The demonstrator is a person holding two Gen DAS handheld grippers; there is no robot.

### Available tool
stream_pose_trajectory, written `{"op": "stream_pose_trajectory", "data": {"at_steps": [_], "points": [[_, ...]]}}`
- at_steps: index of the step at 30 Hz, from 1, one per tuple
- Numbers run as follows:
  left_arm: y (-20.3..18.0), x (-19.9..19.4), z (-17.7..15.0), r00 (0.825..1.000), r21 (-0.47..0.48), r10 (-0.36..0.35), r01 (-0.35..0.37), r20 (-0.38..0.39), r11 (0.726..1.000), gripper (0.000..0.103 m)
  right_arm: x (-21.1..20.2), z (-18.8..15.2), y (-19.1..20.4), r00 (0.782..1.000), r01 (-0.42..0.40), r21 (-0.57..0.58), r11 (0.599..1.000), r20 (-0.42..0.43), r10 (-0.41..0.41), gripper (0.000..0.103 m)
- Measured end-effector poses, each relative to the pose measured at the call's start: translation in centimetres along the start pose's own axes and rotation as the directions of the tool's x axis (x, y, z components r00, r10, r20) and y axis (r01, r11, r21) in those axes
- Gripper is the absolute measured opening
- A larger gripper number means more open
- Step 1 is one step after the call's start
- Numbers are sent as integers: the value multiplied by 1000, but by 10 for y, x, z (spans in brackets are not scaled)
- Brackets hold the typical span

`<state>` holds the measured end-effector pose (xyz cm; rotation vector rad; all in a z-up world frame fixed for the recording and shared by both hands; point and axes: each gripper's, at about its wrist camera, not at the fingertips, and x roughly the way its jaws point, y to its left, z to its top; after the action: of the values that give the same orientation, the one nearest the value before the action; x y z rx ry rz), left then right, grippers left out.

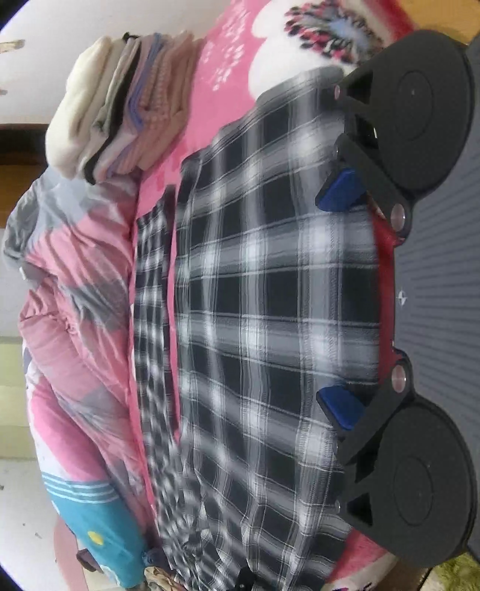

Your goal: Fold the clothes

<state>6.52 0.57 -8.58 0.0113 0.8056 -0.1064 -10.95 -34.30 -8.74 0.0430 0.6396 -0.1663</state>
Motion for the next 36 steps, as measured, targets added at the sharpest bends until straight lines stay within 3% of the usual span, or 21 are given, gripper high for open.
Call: {"op": "stream_pose_trajectory", "data": {"at_steps": [11,16,19,21,27,30,36], "points": [[2,0,1,1000,-7,2,-2,-2,1000,103,-5,30,-15,996,-5,26,1000,94,2,103],[10,-1,4,999,-54,30,-29,18,998,103,5,55,-33,988,37,50,998,146,-44,98],[15,1,5,998,-72,55,-53,28,996,103,25,75,-44,989,30,80,996,142,-41,86],[17,3,5,997,-74,71,-69,32,995,103,44,87,-45,993,18,75,997,116,-26,67],[21,9,6,995,-55,88,-86,41,995,103,101,108,-50,998,46,30,999,31,-47,36],[23,12,7,995,-49,90,-88,45,995,103,133,111,-66,996,79,41,996,-35,-78,31],[26,16,10,995,-41,90,-88,47,995,103,153,127,-122,992,123,190,974,-4,-125,29]]}}
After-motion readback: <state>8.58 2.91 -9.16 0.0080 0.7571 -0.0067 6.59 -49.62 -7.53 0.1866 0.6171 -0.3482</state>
